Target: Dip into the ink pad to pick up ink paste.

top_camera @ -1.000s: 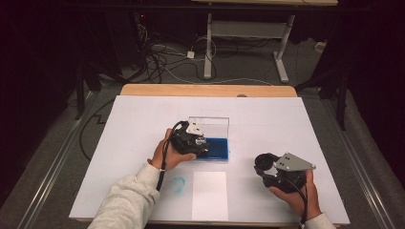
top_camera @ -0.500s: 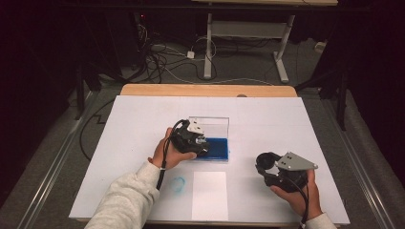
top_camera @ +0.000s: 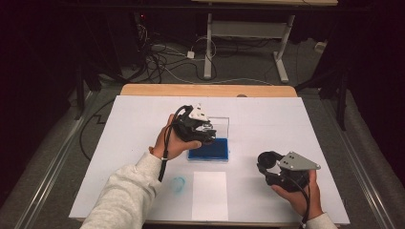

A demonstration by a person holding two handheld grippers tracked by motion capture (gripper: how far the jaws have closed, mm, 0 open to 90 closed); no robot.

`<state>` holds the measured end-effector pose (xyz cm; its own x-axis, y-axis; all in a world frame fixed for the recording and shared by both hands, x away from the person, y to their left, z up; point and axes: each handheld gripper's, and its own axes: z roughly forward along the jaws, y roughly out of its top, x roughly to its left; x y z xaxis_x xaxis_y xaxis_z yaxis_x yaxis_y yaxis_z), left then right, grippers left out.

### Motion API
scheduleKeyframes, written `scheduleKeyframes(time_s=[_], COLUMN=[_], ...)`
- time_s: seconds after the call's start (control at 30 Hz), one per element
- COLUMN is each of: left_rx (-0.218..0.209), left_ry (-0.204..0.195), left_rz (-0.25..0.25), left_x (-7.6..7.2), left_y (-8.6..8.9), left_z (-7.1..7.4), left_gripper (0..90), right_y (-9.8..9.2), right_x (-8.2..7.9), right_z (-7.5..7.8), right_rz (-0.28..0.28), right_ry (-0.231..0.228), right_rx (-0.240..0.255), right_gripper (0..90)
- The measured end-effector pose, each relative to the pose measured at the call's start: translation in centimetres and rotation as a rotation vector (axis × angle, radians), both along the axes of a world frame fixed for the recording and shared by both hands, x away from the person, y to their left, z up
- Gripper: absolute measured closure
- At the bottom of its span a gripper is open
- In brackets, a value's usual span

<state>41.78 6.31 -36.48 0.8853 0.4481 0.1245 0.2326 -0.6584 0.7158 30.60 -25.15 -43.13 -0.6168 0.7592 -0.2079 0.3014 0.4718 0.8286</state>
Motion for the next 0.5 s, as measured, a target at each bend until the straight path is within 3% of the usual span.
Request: scheduleKeyframes(time_s=[0.27, 0.5], left_rx=[0.019, 0.048], left_ry=[0.01, 0.036], left_rz=[-0.022, -0.044], left_x=[0.1, 0.5], left_y=[-1.7, -2.8], left_z=[-0.8, -3.1], left_gripper=[55.1, 55.1], right_y=[0.1, 0.2], right_x=[0.0, 0.1], right_z=[-0.1, -0.4], right_rz=[0.009, 0.015], right_ry=[0.007, 0.02], right_rx=[-0.007, -0.015], right_gripper=[38.2, 38.2])
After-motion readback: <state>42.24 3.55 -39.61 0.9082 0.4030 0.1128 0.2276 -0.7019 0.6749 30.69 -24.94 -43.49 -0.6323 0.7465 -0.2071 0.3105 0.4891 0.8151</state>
